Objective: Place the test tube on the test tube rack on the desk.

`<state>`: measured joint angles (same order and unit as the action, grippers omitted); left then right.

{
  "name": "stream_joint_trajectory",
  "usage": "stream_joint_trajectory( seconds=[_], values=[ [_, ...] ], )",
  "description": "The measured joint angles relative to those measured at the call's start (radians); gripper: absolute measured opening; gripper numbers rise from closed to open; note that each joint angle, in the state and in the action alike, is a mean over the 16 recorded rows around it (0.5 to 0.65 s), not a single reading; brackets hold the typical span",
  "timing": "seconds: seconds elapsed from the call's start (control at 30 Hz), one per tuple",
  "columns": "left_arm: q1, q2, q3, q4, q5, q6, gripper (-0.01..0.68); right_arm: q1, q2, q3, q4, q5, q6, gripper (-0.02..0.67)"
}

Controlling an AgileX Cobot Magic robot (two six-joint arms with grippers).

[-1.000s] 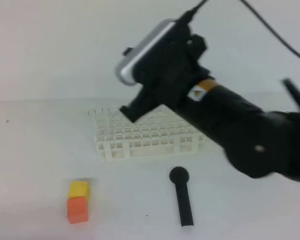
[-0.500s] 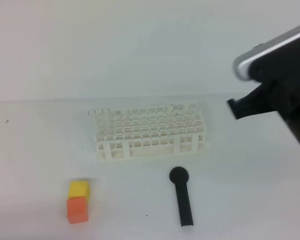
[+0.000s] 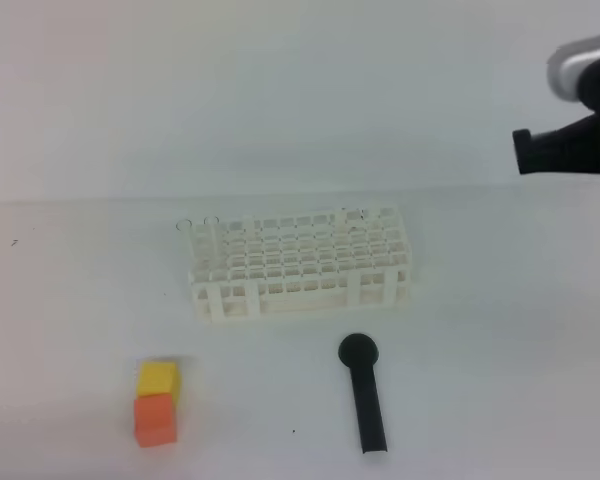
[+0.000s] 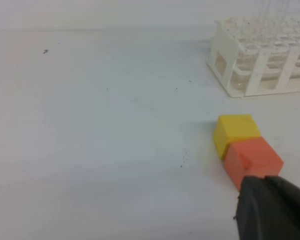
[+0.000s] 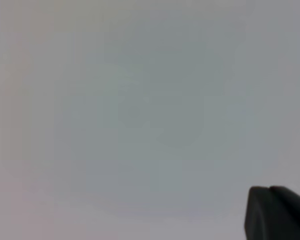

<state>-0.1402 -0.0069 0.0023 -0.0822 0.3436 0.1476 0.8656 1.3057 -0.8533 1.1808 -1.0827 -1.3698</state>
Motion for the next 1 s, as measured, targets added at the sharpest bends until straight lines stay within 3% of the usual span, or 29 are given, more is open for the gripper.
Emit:
stream_joint_trajectory(
  seconds=[0.17, 0.3, 0.7, 0.83, 1.0],
  values=[
    [0.0, 0.0, 0.0, -0.002, 0.0, 0.0, -0.001, -0.041, -0.051, 0.0, -0.119, 0.065, 0.089, -0.001],
    [0.0, 0.0, 0.0, -0.004, 0.0, 0.0, -0.001, -0.139, -0.124, 0.001, -0.217, 0.263, 0.157, -0.001],
    [0.0, 0.0, 0.0, -0.004, 0.0, 0.0, -0.001, -0.665, -0.515, 0.085, -0.415, 1.081, 0.293, -0.001],
    [0.0, 0.0, 0.0, -0.004, 0.0, 0.0, -0.001, -0.798, -0.694, 0.186, -0.427, 1.178, 0.318, -0.001],
    [0.0, 0.001, 0.0, -0.004, 0.0, 0.0, -0.001, -0.893, -0.912, 0.358, -0.402, 1.188, 0.327, -0.001]
  ],
)
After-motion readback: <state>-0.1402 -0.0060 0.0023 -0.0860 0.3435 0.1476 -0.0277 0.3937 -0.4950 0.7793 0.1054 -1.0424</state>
